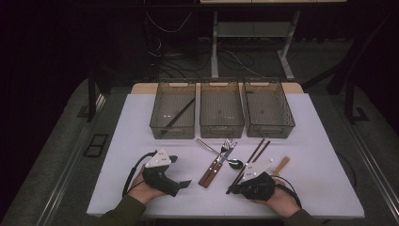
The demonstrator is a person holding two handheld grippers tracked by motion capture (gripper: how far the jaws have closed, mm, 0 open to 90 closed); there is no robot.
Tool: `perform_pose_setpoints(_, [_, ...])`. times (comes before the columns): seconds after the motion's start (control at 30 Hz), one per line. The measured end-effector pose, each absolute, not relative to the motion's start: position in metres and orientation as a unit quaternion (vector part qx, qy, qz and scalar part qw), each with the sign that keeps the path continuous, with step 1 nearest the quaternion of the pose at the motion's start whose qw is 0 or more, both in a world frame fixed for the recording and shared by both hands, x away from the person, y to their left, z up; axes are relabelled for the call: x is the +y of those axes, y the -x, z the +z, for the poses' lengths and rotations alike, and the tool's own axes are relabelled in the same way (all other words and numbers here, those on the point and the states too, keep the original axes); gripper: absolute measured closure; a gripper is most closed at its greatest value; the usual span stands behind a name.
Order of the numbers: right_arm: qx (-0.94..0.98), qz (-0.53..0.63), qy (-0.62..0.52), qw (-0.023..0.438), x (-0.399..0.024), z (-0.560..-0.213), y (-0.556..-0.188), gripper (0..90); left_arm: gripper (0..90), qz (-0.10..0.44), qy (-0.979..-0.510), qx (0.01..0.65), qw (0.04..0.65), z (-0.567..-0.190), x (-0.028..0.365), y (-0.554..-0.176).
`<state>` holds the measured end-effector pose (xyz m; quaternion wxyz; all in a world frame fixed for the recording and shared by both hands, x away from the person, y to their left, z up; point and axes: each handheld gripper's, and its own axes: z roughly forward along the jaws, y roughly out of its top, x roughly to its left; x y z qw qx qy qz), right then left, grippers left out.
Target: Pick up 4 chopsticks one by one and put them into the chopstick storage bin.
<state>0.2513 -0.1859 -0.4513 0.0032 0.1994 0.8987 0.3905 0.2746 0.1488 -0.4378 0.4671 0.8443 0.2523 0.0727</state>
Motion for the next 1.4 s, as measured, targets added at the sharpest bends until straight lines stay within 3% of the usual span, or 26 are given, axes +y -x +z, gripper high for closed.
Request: perform_pose_setpoints(1.4, [0.898, 0.399, -0.184, 0.004, -0.153, -0.453, -0.269, 89.9, 0.0, 0.074, -0.847, 0.244, 0.466, -0.437, 0.148, -0.274])
